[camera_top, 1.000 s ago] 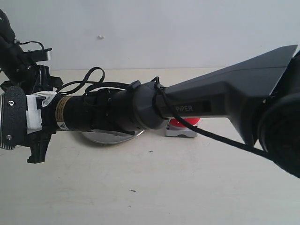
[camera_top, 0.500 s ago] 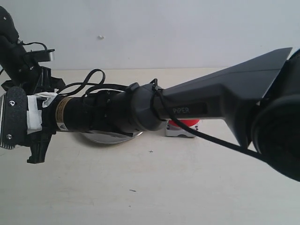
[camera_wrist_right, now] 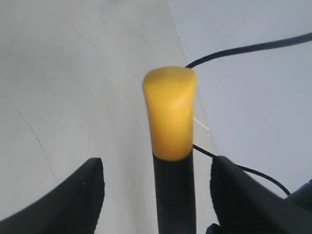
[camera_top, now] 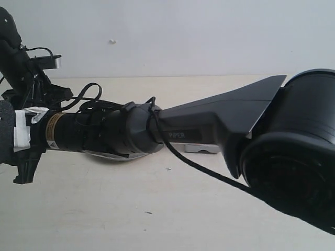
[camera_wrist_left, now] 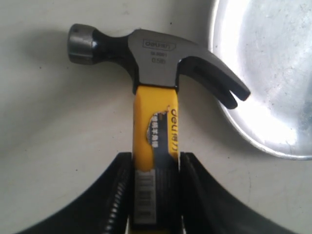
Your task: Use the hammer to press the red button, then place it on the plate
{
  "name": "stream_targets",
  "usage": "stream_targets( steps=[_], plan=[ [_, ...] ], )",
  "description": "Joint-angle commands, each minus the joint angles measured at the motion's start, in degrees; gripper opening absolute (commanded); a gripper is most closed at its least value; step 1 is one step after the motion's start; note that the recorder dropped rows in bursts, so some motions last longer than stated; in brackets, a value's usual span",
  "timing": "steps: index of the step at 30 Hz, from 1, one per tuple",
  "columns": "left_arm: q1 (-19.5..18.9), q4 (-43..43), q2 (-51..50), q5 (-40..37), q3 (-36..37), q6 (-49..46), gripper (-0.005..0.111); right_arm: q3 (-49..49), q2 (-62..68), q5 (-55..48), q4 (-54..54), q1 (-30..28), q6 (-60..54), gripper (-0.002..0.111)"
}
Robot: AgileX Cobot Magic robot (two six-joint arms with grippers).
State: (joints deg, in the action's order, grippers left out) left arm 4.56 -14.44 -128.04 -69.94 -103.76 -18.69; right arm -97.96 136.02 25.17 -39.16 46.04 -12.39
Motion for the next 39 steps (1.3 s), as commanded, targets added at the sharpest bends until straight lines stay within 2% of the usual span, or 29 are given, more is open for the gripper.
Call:
stream_targets(
  steps=[1, 8, 17, 25, 39],
  plan=[
    [1.22, -4.33, 0.33, -0.02, 0.24, 0.12, 0.0, -0.96, 0.22, -0.16, 0.43, 0.08, 0.41, 0.06],
    [1.22, -4.19, 0.33, -0.02, 0.24, 0.12, 0.0, -1.33, 0.22, -0.21, 3.77, 0.08, 0.41, 0.052],
    [1.22, -4.33, 0.33, -0.02, 0.24, 0.12, 0.0, -1.33, 0.22, -0.18, 4.36, 0.18, 0.41, 0.053],
    [1.22, -4.21, 0.33, -0.02, 0.24, -0.23, 0.0, -1.33, 0.22, -6.22, 4.47, 0.56, 0.51, 0.053],
    [1.22, -4.68, 0.45, -0.02, 0.24, -0.13, 0.0, -1.33, 0.76, -0.89, 4.75, 0.56, 0.51, 0.053]
  ],
)
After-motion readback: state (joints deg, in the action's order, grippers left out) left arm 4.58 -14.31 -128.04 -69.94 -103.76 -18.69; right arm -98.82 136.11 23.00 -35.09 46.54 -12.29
